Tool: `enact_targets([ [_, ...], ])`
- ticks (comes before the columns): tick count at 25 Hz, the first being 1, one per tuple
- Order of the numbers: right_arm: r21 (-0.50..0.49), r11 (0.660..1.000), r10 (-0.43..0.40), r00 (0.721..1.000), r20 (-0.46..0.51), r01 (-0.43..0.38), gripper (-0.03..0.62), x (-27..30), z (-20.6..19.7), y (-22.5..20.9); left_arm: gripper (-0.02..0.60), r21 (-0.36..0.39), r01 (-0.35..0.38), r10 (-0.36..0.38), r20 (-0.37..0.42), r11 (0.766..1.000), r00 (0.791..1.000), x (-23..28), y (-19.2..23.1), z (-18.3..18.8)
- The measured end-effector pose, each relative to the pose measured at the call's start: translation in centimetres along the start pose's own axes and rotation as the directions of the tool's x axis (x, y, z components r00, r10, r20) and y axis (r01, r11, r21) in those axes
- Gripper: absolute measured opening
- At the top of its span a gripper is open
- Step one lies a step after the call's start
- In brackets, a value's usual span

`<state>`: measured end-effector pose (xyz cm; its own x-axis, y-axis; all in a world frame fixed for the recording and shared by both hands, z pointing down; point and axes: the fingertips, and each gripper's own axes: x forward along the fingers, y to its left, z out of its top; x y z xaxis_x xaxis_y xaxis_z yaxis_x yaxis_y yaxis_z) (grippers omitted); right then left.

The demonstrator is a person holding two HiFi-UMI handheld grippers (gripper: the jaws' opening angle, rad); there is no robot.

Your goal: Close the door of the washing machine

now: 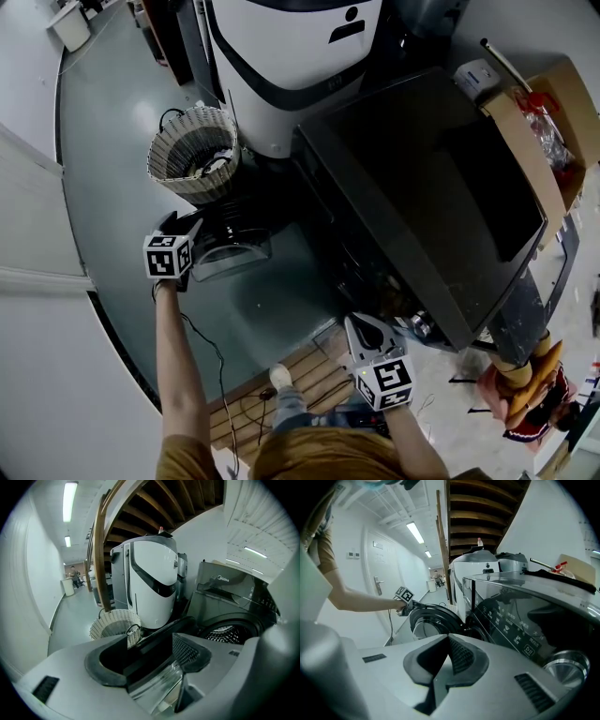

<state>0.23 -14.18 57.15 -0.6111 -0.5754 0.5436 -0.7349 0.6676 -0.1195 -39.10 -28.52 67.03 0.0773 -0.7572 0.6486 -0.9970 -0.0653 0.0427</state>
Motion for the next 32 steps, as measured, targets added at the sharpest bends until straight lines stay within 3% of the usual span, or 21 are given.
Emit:
enact_targets([
  [32, -0.013, 1.000, 0.016, 0.999, 0.038, -0.016, 0.011, -2.7, 0.2, 0.4, 0.304, -0.033, -0.054, 0.051, -0.106, 0.998, 0.993, -2.2, -2.5, -2.5],
])
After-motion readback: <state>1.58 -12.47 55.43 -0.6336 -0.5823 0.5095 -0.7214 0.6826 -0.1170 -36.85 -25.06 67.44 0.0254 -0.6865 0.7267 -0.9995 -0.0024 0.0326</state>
